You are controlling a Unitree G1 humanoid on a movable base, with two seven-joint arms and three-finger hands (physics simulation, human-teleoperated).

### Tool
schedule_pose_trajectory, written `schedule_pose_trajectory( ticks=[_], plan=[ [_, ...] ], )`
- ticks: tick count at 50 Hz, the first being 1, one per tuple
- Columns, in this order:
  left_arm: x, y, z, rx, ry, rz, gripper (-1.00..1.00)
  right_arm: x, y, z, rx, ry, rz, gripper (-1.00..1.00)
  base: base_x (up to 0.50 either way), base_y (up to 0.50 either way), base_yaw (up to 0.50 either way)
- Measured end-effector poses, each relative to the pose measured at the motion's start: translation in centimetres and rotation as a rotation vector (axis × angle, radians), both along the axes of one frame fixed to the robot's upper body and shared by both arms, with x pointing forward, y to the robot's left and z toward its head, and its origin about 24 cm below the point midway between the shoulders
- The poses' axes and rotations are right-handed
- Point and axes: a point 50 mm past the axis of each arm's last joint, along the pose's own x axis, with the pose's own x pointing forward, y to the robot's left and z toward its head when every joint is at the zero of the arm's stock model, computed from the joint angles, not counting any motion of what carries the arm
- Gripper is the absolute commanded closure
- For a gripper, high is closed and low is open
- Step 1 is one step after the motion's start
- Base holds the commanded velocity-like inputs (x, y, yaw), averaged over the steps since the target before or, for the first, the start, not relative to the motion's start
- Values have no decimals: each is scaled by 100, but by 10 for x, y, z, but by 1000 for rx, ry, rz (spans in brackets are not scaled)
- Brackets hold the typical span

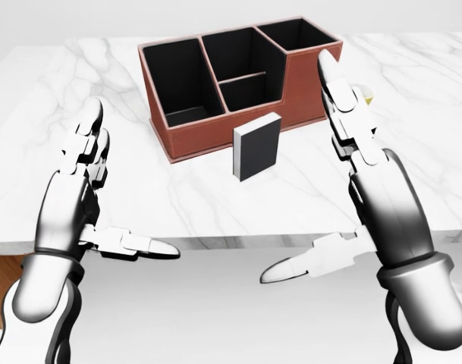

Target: Pick up the book and place it in the front compartment of the caddy.

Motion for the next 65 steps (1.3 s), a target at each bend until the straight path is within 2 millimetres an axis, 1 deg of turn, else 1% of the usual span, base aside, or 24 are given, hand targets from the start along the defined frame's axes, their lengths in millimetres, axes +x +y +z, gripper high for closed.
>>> schedule_pose_trajectory(
  ticks=[12, 35, 65],
  plan=[
    [-1, -1, 6, 13, -24, -9, -100, -2, 5, 7, -69, -27, 13, -100, 20, 0, 0],
    [-4, -1, 12, 21, -52, -14, -100, -2, 10, 12, -150, -45, 12, -100, 19, 0, 0],
    [-6, -1, 18, 29, -77, -14, -100, -3, 11, 13, -199, -49, 1, -100, 20, 0, 0]
  ],
)
